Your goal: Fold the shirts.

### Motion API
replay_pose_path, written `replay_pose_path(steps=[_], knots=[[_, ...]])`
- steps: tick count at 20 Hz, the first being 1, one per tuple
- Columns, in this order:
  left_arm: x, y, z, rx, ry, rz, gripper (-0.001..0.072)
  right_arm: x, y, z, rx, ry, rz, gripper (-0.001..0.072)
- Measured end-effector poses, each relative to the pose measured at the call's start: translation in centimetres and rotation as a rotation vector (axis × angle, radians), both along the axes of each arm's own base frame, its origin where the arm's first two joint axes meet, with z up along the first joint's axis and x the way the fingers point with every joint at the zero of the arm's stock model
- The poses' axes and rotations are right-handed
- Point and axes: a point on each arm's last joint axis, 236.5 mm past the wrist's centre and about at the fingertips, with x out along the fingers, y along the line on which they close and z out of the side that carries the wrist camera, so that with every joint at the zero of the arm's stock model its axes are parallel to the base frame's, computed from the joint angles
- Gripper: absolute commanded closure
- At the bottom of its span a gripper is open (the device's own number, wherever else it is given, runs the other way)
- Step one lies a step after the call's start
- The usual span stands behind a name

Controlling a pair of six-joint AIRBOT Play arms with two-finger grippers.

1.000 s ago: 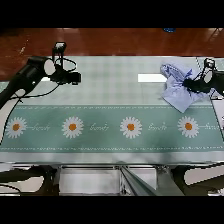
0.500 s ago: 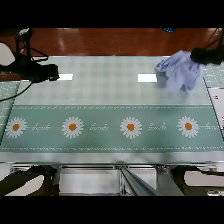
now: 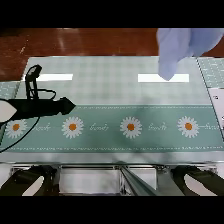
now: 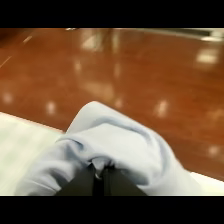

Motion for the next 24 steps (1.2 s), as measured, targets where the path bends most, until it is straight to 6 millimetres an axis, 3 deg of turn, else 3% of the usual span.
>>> replay_pose_path(steps=[3, 6, 9, 12, 15, 17, 18, 19, 20, 24], knots=[[0.8, 1.1, 2.0, -0.038, -0.106, 0.066, 0.0202, -3.7, 5.4, -2.8, -0.049, 0.11, 0.174, 0.0693], [1.7, 3.2, 3.7, -0.055, -0.182, 0.147, 0.0202, -6.2, 9.8, -7.5, -0.086, 0.238, 0.309, 0.0693], [2.0, 4.9, 4.2, -0.056, -0.204, 0.202, 0.0202, -8.0, 13.6, -14.1, -0.104, 0.385, 0.393, 0.0693], [1.6, 5.3, 4.0, -0.054, -0.188, 0.213, 0.0202, -9.7, 15.7, -21.8, -0.109, 0.545, 0.419, 0.0693], [0.8, 4.8, 3.0, -0.045, -0.152, 0.184, 0.0202, -11.2, 15.3, -29.0, -0.12, 0.692, 0.381, 0.0693], [0.1, 3.8, 1.9, -0.04, -0.118, 0.142, 0.0202, -12.2, 13.4, -33.5, -0.165, 0.785, 0.326, 0.069], [-0.3, 3.2, 1.3, -0.038, -0.101, 0.121, 0.0202, -12.5, 12.0, -35.5, -0.197, 0.824, 0.29, 0.0572], [-0.9, 2.4, 0.4, -0.036, -0.073, 0.092, 0.0202, -13.0, 10.6, -37.2, -0.227, 0.866, 0.25, 0.035], [-1.3, 1.5, -0.2, -0.046, -0.051, 0.065, 0.0202, -13.4, 9.2, -38.7, -0.25, 0.906, 0.209, 0.0305], [-0.8, -2.5, -1.3, -0.103, -0.048, 0.002, 0.0201, -14.4, 6.6, -41.3, -0.289, 0.974, 0.123, 0.0303]])
